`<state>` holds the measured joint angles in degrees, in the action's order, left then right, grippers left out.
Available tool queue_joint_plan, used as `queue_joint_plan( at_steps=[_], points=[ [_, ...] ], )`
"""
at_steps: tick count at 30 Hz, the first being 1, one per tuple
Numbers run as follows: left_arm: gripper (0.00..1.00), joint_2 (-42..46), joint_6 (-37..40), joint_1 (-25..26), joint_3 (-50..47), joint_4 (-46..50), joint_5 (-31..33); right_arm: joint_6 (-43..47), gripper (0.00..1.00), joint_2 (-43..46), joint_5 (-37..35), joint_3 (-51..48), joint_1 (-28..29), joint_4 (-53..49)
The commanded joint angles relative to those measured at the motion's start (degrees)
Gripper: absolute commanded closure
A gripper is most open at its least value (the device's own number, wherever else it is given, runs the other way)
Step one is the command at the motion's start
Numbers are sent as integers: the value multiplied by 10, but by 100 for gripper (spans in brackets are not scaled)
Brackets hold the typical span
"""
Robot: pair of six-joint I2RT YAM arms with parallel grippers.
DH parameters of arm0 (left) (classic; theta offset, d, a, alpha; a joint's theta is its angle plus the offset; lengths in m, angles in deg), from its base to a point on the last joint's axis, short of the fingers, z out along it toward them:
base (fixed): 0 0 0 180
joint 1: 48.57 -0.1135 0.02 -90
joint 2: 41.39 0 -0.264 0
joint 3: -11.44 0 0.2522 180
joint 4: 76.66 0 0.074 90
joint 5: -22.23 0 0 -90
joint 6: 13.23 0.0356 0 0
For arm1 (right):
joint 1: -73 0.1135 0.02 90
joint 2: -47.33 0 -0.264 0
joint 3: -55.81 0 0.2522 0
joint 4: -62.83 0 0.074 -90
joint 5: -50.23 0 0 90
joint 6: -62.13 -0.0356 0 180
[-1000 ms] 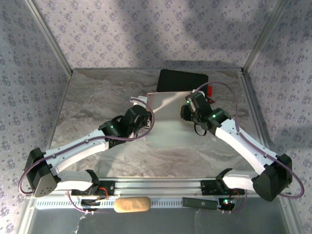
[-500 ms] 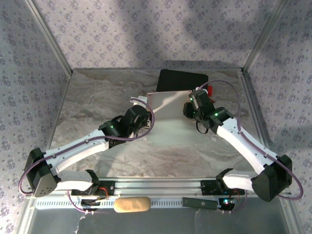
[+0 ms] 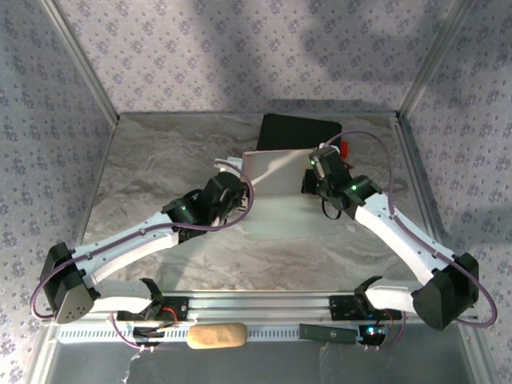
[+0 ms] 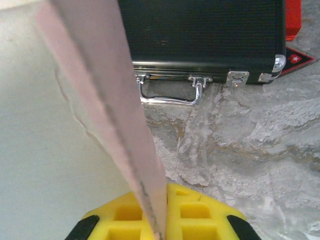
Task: Fold the paper box
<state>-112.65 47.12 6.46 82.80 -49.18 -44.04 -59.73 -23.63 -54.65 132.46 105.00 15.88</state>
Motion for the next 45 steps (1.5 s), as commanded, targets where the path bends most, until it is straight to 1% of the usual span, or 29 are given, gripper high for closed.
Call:
queue_joint_plan(
  at_steps=[1, 5, 7, 10, 12, 16, 18, 19, 24, 28, 30, 33, 36, 39, 45],
  points=[
    [100, 7, -7, -1, 4, -7, -2, -28, 100, -12, -78, 35, 11, -40],
    [100, -1, -7, -1, 7, -6, -2, -55, 100, -22, -136, 49, 46, -77],
    [100, -4, -4, -1, 7, -7, -1, -57, 100, -21, -139, 50, 58, -76],
    [100, -4, 9, -3, 6, -10, 4, -64, 100, -21, -147, 78, 72, -95],
    [100, 1, 18, -10, -3, -22, -4, -63, 100, -23, -140, 84, 80, -105],
    [99, 7, 53, -32, -15, -52, -43, -47, 100, -27, -106, 86, 85, -108],
    [94, 11, 79, -44, -24, -73, -70, -46, 100, -27, -88, 85, 86, -109],
    [92, 14, 87, -54, -28, -80, -85, -28, 100, -26, -83, 85, 87, -111],
    [84, 40, 116, -120, -53, -126, -203, -12, 100, -13, -61, 82, 83, -118],
    [81, 41, 140, -142, -41, -113, -268, -1, 100, -17, -46, 85, 76, -119],
    [80, 39, 148, -147, -36, -104, -282, 1, 100, -20, -42, 86, 75, -117],
    [76, 40, 154, -153, -33, -94, -287, 2, 100, -25, -38, 89, 73, -116],
    [76, 42, 157, -162, -33, -90, -287, 5, 100, -24, -32, 88, 72, -112],
    [69, 48, 156, -176, -36, -96, -292, 10, 100, -25, -27, 88, 72, -109],
    [70, 26, 168, -191, -10, -89, -338, 17, 100, -20, -17, 85, 72, -105]
  ],
)
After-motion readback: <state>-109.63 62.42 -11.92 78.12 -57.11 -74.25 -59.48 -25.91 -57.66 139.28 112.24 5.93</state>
